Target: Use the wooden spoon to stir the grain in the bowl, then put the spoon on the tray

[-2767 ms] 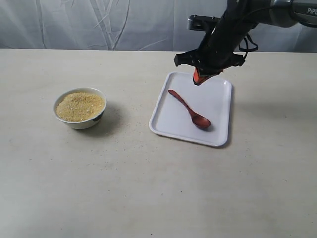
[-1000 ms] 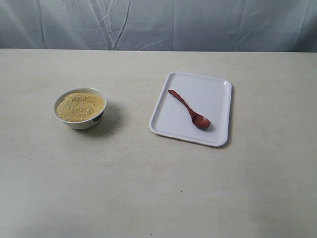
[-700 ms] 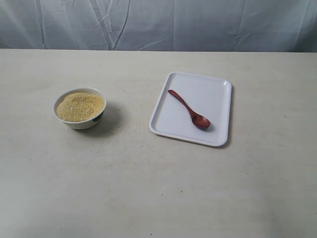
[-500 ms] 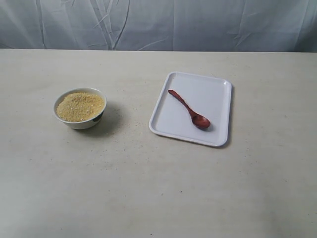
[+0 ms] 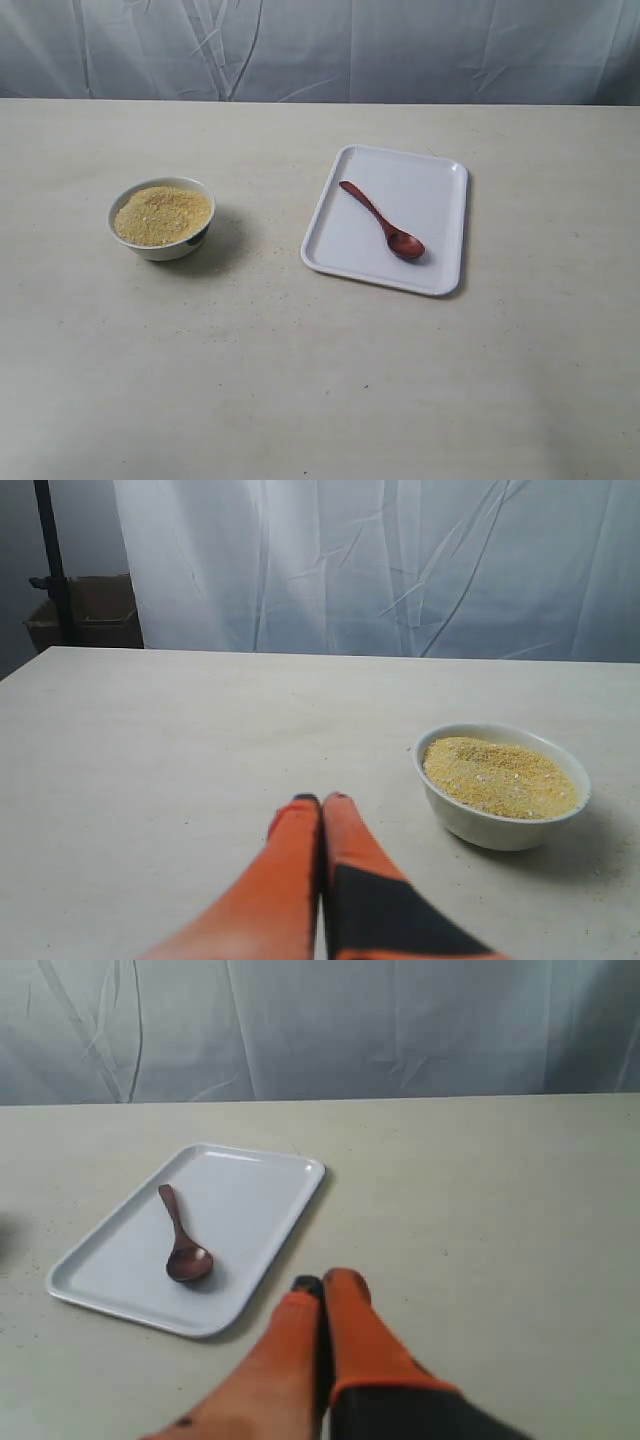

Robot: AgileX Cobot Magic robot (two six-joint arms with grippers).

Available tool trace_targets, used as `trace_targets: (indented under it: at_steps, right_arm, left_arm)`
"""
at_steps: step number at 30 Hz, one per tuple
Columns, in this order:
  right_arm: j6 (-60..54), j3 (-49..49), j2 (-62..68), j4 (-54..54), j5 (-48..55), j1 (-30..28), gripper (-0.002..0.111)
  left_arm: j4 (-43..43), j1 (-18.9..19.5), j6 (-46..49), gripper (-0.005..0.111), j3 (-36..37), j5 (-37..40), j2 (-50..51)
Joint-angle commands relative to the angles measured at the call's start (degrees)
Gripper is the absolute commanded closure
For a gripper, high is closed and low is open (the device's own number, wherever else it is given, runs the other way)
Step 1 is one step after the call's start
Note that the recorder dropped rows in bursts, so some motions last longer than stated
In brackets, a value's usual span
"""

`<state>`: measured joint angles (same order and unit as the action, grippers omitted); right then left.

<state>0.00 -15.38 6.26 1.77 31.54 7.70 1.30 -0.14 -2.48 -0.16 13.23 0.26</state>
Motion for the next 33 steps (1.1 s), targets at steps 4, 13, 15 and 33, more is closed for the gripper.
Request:
trace_targets:
  at_steps: [4, 13, 15, 33]
  right_arm:
    - [0.00, 9.36, -6.26, -0.21, -10.97, -0.27, 0.108]
    - [0.00, 15.38, -6.26, -0.21, -11.21, -0.27, 0.108]
    - [0.00, 15.38, -6.26, -0.21, -11.21, -0.27, 0.108]
    - [0.00, 15.38, -6.26, -0.21, -11.11, -0.27, 0.108]
  left_arm:
    - [0.22, -0.04, 0.00, 0.107, 0.16, -0.43, -0.26]
    - [0.22, -0.04, 0.00, 0.107, 0.16, -0.32, -0.26]
    - [0.22, -0.04, 0.00, 0.107, 0.16, -0.32, -0.26]
    - [0.22, -0.04, 0.00, 0.107, 0.16, -0.32, -0.26]
